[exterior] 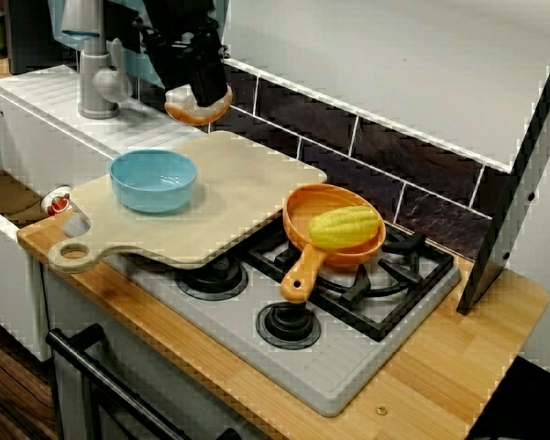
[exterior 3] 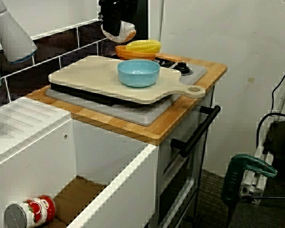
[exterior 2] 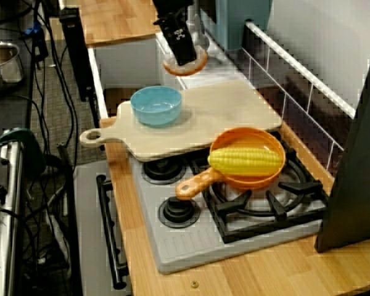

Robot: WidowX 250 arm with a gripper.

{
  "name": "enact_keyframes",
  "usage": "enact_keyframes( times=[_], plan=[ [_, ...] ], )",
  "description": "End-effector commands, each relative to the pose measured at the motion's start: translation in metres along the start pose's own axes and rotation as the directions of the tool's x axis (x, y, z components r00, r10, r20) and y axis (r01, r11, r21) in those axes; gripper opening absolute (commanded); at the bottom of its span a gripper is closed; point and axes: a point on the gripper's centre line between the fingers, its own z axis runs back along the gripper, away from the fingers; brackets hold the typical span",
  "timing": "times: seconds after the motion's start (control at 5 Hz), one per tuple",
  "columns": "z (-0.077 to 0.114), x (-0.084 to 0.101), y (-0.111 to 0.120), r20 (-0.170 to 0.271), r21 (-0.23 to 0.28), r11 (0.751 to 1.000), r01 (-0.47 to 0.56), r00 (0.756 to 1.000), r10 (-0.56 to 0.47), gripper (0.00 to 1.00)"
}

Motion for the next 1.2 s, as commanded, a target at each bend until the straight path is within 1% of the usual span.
enact_keyframes(
  times=[0.0, 0.2, 0.4, 0.6, 0.8, 1.0],
  plan=[
    [-0.013, 0.013, 0.010, 0.046, 0.043, 0.999, -0.005, 0.999, 0.003, 0.00],
    [-0.019, 0.014, 0.012, 0.062, 0.060, 0.998, -0.002, 0.998, -0.002, 0.00],
    [-0.024, 0.016, 0.016, 0.058, 0.068, 0.998, -0.008, 0.998, 0.004, 0.00],
    [-0.027, 0.011, 0.022, 0.086, 0.106, 0.994, -0.006, 0.996, -0.003, 0.00],
    [-0.036, 0.007, 0.030, 0.091, 0.134, 0.991, -0.015, 0.996, 0.003, 0.00],
    [-0.038, 0.007, 0.031, 0.087, 0.136, 0.991, -0.015, 0.996, 0.003, 0.00]
  ],
)
